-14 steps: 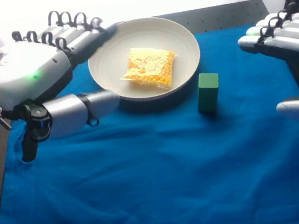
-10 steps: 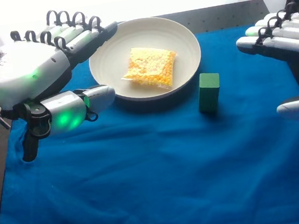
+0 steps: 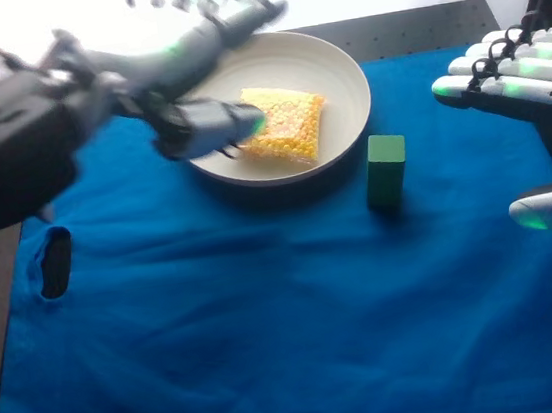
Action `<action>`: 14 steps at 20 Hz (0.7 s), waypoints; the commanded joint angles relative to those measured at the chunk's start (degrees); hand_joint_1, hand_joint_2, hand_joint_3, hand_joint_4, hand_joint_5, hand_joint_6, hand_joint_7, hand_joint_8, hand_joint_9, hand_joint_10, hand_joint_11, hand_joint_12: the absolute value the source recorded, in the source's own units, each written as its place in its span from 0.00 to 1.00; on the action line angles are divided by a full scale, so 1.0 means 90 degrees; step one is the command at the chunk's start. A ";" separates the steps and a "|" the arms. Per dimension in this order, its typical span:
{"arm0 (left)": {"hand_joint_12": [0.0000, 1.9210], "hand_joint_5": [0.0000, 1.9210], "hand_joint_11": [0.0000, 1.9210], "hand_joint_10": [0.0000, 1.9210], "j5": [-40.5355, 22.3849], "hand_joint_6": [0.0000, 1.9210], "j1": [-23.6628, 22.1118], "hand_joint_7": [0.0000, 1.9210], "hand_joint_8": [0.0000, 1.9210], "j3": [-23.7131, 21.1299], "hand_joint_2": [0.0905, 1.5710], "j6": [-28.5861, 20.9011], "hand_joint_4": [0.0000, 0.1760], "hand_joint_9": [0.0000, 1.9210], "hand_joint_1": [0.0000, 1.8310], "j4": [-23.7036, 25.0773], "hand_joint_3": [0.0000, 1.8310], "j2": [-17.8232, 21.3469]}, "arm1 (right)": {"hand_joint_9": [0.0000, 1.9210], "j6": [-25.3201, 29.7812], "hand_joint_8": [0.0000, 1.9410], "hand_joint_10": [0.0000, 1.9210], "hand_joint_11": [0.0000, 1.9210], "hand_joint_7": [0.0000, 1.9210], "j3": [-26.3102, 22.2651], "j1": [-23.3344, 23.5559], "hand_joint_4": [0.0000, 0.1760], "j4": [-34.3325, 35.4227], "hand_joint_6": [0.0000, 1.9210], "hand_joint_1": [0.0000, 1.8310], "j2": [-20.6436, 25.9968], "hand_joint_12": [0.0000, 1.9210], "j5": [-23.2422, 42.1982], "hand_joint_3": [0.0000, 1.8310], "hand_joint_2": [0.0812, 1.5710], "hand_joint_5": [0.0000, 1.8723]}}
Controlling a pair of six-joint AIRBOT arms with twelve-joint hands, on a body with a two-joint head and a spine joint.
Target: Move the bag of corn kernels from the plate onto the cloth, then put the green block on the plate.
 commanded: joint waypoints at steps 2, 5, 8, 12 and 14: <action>0.36 0.06 0.00 0.01 -0.0243 0.01 -0.0184 0.06 0.01 0.0380 0.79 0.0031 0.15 0.06 0.44 -0.0153 0.00 -0.0257 | 0.00 0.0010 0.00 0.00 0.00 0.00 0.0002 0.0080 0.00 0.0096 0.00 0.15 -0.0004 0.00 0.0722 0.00 0.78 0.00; 0.22 0.02 0.00 0.00 0.0256 0.00 -0.0214 0.02 0.00 0.0959 0.78 0.0931 0.23 0.02 0.45 -0.1092 0.00 -0.0826 | 0.00 0.0045 0.00 0.00 0.00 0.00 -0.0009 0.0078 0.00 0.0019 0.00 0.21 -0.0013 0.00 0.0713 0.00 0.79 0.00; 0.18 0.04 0.00 0.00 0.0580 0.01 -0.0179 0.01 0.00 0.1421 0.78 0.1500 0.32 0.01 0.45 -0.1925 0.00 -0.1194 | 0.00 0.0080 0.00 0.00 0.00 0.00 -0.0010 0.0078 0.00 -0.0030 0.00 0.18 -0.0014 0.00 0.0714 0.01 0.81 0.00; 0.49 0.15 0.00 0.03 0.0752 0.03 -0.0116 0.12 0.01 0.1648 0.76 0.1500 0.36 0.14 0.58 -0.2169 0.00 -0.1314 | 0.00 0.0108 0.00 0.00 0.00 0.00 -0.0009 0.0078 0.09 -0.0036 0.00 0.12 -0.0013 0.00 0.0715 0.01 0.82 0.00; 0.77 0.29 0.15 0.25 0.0812 0.04 -0.0111 0.20 0.01 0.1748 0.74 0.1499 0.00 0.27 0.70 -0.2266 0.00 -0.1365 | 0.00 0.0109 0.00 0.00 0.00 0.00 -0.0008 0.0077 0.14 -0.0037 0.00 0.14 -0.0013 0.00 0.0715 0.01 0.81 0.00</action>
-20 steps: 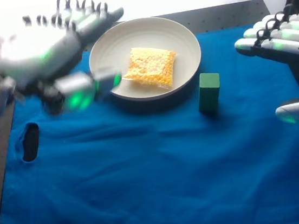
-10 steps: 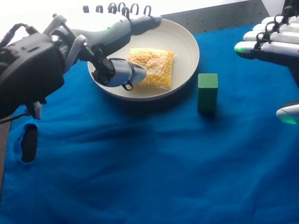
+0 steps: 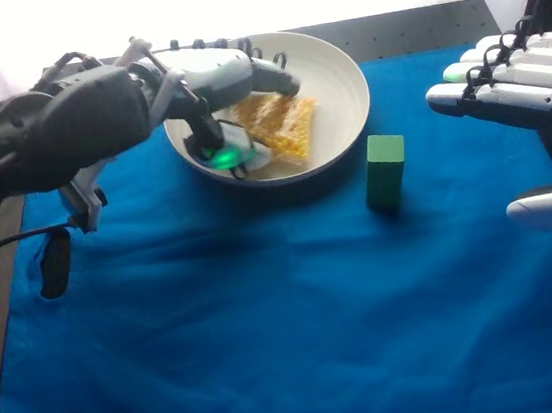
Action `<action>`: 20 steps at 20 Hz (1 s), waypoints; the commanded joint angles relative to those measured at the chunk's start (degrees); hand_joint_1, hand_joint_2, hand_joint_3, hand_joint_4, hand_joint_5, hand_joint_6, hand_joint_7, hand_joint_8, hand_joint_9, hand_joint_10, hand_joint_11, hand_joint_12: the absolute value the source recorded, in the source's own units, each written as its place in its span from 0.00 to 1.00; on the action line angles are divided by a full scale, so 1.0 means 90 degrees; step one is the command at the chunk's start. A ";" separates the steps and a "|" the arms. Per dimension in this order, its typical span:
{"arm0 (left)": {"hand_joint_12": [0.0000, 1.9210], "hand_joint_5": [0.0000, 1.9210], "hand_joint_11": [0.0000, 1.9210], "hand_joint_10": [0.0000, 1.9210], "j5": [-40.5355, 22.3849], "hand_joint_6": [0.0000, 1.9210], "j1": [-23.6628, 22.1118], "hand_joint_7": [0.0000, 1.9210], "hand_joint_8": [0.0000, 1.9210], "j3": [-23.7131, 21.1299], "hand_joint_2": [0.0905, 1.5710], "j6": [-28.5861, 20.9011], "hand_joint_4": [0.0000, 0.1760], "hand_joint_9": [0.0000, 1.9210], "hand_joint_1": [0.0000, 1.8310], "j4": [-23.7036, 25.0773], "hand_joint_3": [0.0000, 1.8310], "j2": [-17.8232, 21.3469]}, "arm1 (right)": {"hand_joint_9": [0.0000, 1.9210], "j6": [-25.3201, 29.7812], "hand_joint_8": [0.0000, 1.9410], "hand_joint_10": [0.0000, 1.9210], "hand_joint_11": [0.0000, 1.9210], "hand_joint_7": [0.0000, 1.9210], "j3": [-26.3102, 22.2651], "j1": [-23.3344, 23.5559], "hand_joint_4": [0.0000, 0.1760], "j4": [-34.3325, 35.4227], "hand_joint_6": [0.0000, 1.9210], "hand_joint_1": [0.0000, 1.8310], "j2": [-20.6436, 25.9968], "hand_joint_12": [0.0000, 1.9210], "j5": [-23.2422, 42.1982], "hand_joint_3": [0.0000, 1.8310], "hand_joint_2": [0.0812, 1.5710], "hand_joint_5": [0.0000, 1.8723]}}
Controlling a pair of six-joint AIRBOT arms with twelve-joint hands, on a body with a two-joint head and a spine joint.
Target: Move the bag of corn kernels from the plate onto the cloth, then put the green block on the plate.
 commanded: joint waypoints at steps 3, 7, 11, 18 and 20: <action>0.97 0.32 0.30 0.89 -0.0497 0.77 -0.0010 0.20 0.43 0.0027 0.82 0.0027 0.00 0.24 0.61 0.0019 0.00 -0.0069 | 0.00 0.0035 0.00 0.00 0.00 0.00 -0.0007 0.0077 0.22 0.0131 0.00 0.10 -0.0001 0.00 0.0715 0.01 0.84 0.00; 1.00 0.27 0.24 0.98 -0.0916 0.91 -0.0121 0.17 0.96 -0.0273 0.90 0.0030 0.00 0.22 0.65 0.0053 0.00 0.0210 | 0.00 0.0057 0.00 0.00 0.00 0.00 -0.0004 0.0075 0.19 0.0136 0.00 0.15 -0.0002 0.00 0.0717 0.01 0.87 0.00; 1.00 0.25 0.26 1.00 -0.1625 0.91 -0.0220 0.16 0.98 -0.0937 0.90 0.0029 0.00 0.24 0.67 0.0424 0.00 0.0714 | 0.00 0.0083 0.00 0.00 0.00 0.00 -0.0007 0.0075 0.08 0.0138 0.00 0.20 -0.0002 0.00 0.0718 0.01 0.88 0.00; 1.00 0.23 0.29 1.00 -0.3669 0.91 0.0649 0.19 0.96 -0.3010 0.89 -0.1452 0.00 0.25 0.65 0.2405 0.01 0.2427 | 0.00 0.0127 0.00 0.00 0.00 0.00 -0.0063 0.0075 0.17 0.0186 0.00 0.14 -0.0002 0.00 0.0722 0.00 0.88 0.00; 1.00 0.30 0.31 1.00 -0.4277 0.88 0.1231 0.22 0.93 -0.3387 0.88 -0.2209 0.00 0.25 0.59 0.2770 0.01 0.2772 | 0.00 0.0127 0.00 0.00 0.00 0.00 -0.0084 0.0075 0.11 0.0208 0.00 0.11 0.0000 0.00 0.0727 0.00 0.87 0.00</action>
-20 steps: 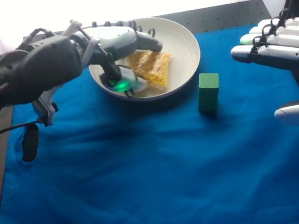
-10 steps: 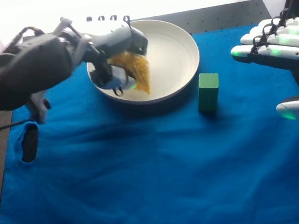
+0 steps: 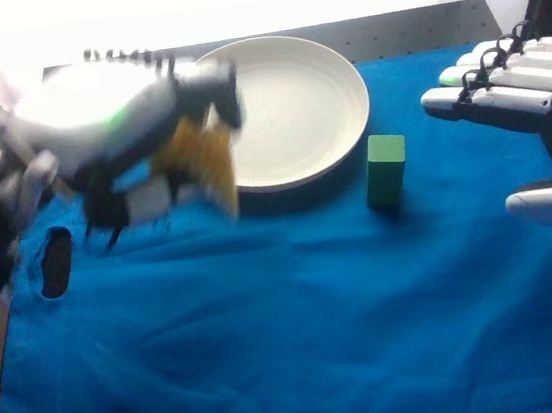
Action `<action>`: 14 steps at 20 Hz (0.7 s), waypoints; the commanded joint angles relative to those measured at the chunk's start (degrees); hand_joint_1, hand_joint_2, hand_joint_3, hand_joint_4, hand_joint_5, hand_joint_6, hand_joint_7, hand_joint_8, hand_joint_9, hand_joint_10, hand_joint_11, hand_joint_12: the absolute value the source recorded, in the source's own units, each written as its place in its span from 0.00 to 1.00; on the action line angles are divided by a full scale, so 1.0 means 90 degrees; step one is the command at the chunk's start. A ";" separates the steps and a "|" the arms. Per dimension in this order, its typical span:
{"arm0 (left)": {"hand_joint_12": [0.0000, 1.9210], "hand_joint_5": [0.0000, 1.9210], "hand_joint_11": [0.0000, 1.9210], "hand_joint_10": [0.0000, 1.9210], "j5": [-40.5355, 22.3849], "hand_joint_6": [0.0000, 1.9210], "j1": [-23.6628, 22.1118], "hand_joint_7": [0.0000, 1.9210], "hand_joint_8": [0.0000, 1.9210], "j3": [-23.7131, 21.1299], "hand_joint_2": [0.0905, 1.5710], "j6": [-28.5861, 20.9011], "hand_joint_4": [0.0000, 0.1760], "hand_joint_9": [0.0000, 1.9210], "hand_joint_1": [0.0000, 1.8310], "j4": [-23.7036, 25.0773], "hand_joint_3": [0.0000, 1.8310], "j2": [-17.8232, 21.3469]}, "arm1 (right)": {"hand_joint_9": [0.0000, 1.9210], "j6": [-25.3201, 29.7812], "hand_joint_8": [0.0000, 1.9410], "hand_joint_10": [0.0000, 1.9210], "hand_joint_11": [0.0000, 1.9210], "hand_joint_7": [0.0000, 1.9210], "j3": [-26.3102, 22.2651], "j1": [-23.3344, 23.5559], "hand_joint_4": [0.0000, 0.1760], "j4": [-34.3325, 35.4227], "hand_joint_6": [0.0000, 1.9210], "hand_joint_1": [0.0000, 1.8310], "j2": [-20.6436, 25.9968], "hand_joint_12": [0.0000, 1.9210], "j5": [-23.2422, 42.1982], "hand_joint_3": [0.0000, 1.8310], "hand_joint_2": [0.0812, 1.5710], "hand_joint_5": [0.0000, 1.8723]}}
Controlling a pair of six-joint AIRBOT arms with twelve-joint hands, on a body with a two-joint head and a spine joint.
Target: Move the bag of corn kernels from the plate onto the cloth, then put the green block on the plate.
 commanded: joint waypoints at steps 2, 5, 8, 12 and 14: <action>1.00 0.27 0.26 0.99 -0.1643 0.92 0.0425 0.23 0.92 -0.0286 0.89 -0.0597 0.10 0.20 0.56 0.0271 0.00 0.0227 | 0.00 0.0031 0.00 0.00 0.00 0.00 -0.0030 0.0076 0.00 0.0176 0.00 0.13 0.0000 0.00 0.0748 0.00 0.87 0.00; 1.00 0.25 0.16 0.96 -0.2147 0.93 0.1310 0.17 1.00 -0.0682 0.93 -0.0871 0.00 0.12 0.53 0.0224 0.00 0.0326 | 0.00 0.0033 0.00 0.00 0.00 0.00 -0.0044 0.0077 0.00 0.0178 0.00 0.17 0.0000 0.00 0.0761 0.00 0.87 0.00; 0.46 0.05 0.00 0.24 -0.2134 0.48 0.1763 0.05 0.23 -0.0656 0.84 -0.1182 0.50 0.02 0.38 0.0022 0.00 0.0154 | 0.00 0.0056 0.00 0.00 0.00 0.00 -0.0042 0.0077 0.00 0.0178 0.00 0.23 -0.0002 0.00 0.0762 0.00 0.86 0.00; 0.00 0.00 0.00 0.00 -0.2234 0.00 0.1842 0.00 0.00 -0.0652 0.61 -0.1182 1.00 0.00 0.18 -0.0126 0.00 0.0164 | 0.00 0.0059 0.00 0.00 0.01 0.00 -0.0028 0.0078 0.06 0.0176 0.00 0.27 -0.0009 0.01 0.0763 0.00 0.83 0.00; 0.00 0.00 0.00 0.00 -0.2535 0.00 0.1886 0.00 0.00 -0.0643 0.61 -0.1161 1.00 0.00 0.15 -0.0305 0.00 0.0261 | 0.00 0.0065 0.00 0.00 0.00 0.00 0.0068 0.0080 0.00 0.0156 0.00 0.28 -0.0156 0.12 0.0763 0.00 0.81 0.00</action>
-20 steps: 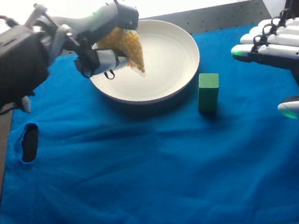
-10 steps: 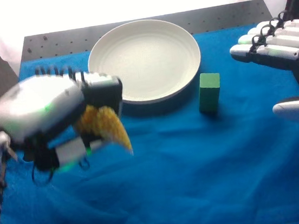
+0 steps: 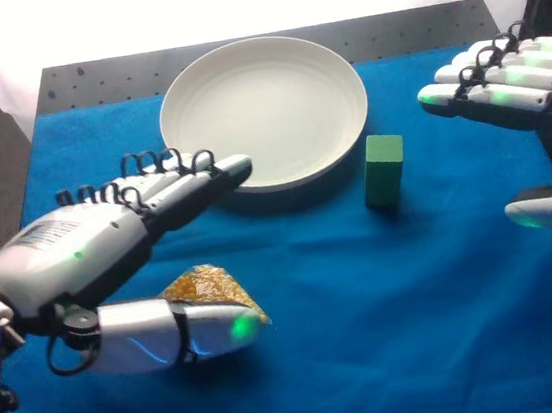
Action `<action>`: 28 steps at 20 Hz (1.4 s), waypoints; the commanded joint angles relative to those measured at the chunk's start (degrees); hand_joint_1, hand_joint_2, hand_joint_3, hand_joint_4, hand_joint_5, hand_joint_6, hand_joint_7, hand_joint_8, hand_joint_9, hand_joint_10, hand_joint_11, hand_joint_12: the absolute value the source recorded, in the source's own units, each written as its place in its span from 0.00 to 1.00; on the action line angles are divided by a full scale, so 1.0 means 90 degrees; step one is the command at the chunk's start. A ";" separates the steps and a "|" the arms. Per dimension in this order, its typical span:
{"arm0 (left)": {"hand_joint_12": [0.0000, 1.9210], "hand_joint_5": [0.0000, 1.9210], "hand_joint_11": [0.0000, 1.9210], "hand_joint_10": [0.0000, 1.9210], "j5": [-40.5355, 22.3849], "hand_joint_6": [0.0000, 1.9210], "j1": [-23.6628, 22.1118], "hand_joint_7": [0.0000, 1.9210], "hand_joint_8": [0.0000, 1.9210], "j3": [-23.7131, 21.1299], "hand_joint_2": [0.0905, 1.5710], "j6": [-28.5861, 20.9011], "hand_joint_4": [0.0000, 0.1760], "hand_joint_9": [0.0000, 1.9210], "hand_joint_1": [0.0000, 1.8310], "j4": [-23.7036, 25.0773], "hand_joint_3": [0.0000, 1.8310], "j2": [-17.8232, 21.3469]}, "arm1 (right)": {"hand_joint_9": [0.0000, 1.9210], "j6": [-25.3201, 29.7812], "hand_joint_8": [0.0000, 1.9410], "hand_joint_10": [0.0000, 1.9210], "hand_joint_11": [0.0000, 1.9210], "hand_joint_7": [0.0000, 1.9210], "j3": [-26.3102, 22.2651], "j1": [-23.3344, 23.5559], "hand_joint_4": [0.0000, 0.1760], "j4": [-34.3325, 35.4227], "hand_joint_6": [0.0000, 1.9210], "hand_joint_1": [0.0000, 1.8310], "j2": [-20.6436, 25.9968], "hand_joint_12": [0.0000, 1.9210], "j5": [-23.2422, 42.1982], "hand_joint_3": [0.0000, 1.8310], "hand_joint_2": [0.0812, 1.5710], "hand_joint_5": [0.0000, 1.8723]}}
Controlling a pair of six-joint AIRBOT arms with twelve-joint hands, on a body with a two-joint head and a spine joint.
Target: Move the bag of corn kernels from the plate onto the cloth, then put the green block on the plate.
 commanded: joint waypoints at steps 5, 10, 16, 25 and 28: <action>0.00 0.00 0.00 0.00 -0.1560 0.00 0.0028 0.00 0.00 0.0033 0.76 0.0283 0.77 0.00 0.11 -0.0651 0.01 0.0213 | 0.00 0.0531 0.00 0.00 0.00 0.00 0.0535 0.0181 0.00 0.0093 0.00 0.34 -0.0662 0.22 0.0704 0.00 0.78 0.00; 0.00 0.00 0.00 0.00 -0.1930 0.00 0.0196 0.00 0.00 0.0021 0.80 0.0308 0.95 0.00 0.09 -0.0988 0.01 0.0288 | 0.04 0.0637 0.00 0.02 0.00 0.03 0.0869 0.0544 0.04 0.0007 0.00 0.40 -0.1148 0.33 0.0460 0.00 0.78 0.00; 0.00 0.00 0.00 0.00 -0.1939 0.00 0.0270 0.00 0.00 0.0020 0.80 0.0334 0.95 0.00 0.12 -0.1100 0.00 0.0276 | 0.12 0.0641 0.02 0.07 0.00 0.12 0.1117 0.0782 0.00 -0.0084 0.02 0.43 -0.1524 0.69 0.0162 0.00 0.77 0.06; 0.00 0.00 0.00 0.00 -0.2064 0.00 0.0458 0.00 0.00 -0.0016 0.80 0.0333 1.00 0.00 0.11 -0.1240 0.00 0.0253 | 0.45 0.1097 0.80 0.84 0.47 0.39 0.1240 0.1094 0.00 -0.0550 0.75 0.65 -0.1573 0.93 0.0208 0.00 0.82 0.29; 0.00 0.00 0.00 0.00 -0.2117 0.00 0.0507 0.00 0.00 -0.0026 0.80 0.0332 1.00 0.00 0.09 -0.1318 0.00 0.0244 | 0.41 0.1149 0.80 0.81 0.40 0.39 0.1089 0.1413 0.00 -0.0818 0.79 0.62 -0.1302 0.95 0.0330 0.00 0.83 0.29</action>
